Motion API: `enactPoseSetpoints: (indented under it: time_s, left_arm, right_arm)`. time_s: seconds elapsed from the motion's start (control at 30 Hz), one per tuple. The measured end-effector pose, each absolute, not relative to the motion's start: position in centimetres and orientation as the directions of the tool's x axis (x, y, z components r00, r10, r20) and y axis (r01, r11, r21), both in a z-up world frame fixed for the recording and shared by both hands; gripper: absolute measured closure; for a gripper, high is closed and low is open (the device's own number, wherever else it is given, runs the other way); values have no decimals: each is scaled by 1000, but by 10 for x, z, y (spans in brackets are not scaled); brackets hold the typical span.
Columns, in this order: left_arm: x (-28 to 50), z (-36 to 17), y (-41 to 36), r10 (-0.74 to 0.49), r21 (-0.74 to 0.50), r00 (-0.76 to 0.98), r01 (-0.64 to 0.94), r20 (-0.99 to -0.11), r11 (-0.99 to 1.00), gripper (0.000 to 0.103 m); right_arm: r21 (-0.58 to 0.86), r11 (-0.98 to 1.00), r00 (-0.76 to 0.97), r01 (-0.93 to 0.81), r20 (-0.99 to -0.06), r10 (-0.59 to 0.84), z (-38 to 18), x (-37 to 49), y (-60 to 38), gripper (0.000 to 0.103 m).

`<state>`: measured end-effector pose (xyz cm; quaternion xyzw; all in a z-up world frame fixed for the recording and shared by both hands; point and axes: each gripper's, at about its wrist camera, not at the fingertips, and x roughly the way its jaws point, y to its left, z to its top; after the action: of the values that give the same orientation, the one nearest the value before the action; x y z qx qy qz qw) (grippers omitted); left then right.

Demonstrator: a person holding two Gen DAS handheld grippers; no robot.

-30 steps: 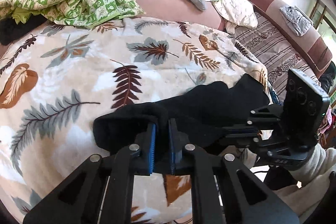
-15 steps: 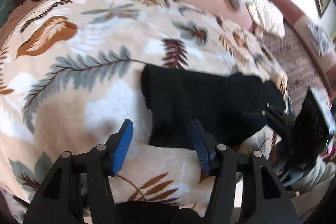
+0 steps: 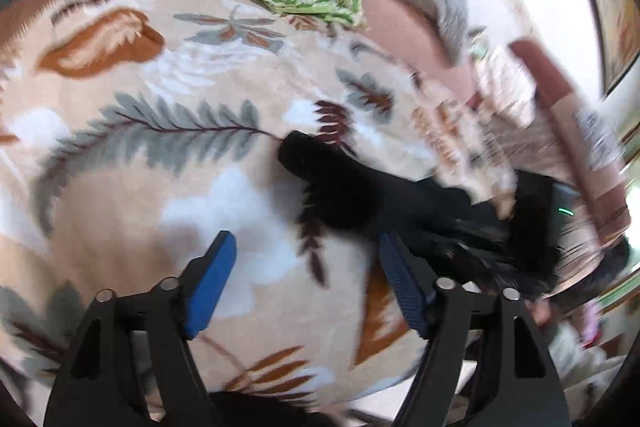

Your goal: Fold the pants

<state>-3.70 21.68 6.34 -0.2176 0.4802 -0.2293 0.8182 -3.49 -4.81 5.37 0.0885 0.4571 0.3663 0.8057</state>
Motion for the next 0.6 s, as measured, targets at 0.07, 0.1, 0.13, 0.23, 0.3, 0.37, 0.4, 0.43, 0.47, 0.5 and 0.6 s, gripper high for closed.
enactPoseSetpoints:
  time_s: [0.07,0.1,0.13,0.23,0.3,0.37,0.4,0.43,0.47,0.5,0.6]
  left_arm:
    - [-36,59,218,-666,-670,421,166,-616,724,19]
    - [-35,55,217,-705,-712,407,166,-581,683,19]
    - [-34,53,215,-724,-732,400,166,-563,661,19]
    - [-30,48,205,-749,-755,384,173,-540,633,16]
    - [-27,41,200,-760,-767,366,162,-538,621,16]
    - [-24,38,202,-770,-781,361,153,-526,605,16]
    - [-25,37,205,-776,-790,367,152,-513,594,16]
    - [-25,36,207,-778,-795,372,150,-506,588,16]
    - [-26,36,210,-782,-802,380,148,-494,579,16]
    - [-26,37,213,-787,-808,383,151,-484,570,16]
    - [-27,37,216,-792,-810,383,160,-476,564,16]
  right_arm:
    - [582,687,281,-435,-637,717,46,-20,-66,85]
    - [607,677,271,-416,-628,729,42,-17,-70,85]
    - [628,666,263,-402,-617,741,39,-15,-72,85]
    - [658,635,237,-404,-595,768,37,-17,-69,83]
    - [661,628,214,-411,-599,771,38,-20,-61,79]
    - [639,642,204,-423,-624,755,39,-23,-54,64]
    - [605,661,220,-444,-642,735,42,-26,-52,61]
    - [581,671,233,-461,-650,723,47,-30,-51,56]
    - [573,671,237,-471,-650,722,50,-33,-52,48]
    - [564,670,245,-483,-647,722,55,-36,-52,45]
    - [472,710,296,-522,-680,670,65,-43,-50,40]
